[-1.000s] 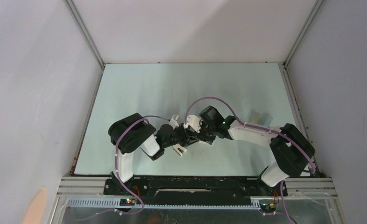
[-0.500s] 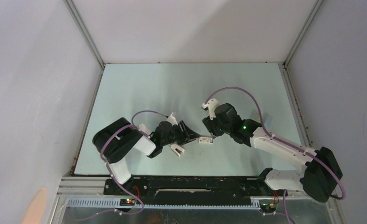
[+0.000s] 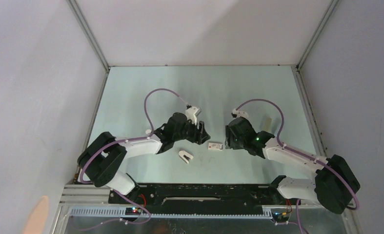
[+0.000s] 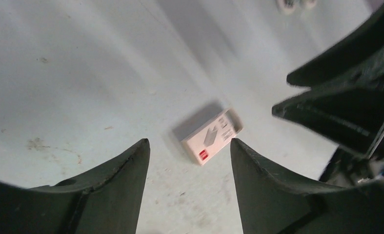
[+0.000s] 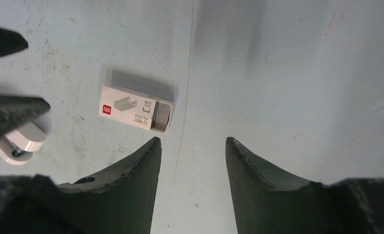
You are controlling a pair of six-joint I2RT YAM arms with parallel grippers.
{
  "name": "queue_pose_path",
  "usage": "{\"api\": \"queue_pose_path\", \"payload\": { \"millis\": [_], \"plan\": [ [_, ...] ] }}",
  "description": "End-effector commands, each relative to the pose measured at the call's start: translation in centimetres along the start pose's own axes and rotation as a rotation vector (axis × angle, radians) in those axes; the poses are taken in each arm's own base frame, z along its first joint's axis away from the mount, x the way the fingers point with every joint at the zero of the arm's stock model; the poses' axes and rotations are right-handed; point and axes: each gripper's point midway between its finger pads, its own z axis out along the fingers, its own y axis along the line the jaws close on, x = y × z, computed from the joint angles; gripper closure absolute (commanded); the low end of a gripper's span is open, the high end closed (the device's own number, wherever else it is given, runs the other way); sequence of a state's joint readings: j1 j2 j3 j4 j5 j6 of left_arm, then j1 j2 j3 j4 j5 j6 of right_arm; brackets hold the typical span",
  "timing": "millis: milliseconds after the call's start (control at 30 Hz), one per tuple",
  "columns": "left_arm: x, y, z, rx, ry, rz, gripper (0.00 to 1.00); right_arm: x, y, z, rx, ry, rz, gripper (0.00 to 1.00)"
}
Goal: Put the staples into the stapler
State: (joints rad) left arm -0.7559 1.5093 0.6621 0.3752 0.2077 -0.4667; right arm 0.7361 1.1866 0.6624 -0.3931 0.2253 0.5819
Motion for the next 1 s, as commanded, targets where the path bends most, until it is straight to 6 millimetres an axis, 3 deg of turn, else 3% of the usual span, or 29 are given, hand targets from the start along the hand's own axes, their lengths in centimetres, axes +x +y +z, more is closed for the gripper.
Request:
{"api": "queue_pose_path", "payload": {
  "millis": [0,200,500,967],
  "plan": [
    [0.8,-0.1,0.1,0.024,0.065,0.297,0.33,-0.3,1.3,1.4,-0.020,-0.016,0.112,0.47],
    [2.6,0.0,1.1,0.025,0.152,0.461,0.31,1.0,2.4,3.1,-0.043,0.040,0.113,0.53],
    [4.6,-1.7,1.7,0.097,0.205,0.615,0.33,2.2,2.9,5.0,-0.047,0.079,0.114,0.64],
    [6.0,-3.2,3.2,0.147,0.250,0.695,0.35,1.9,2.0,5.1,-0.014,0.065,0.093,0.79]
  ]
}}
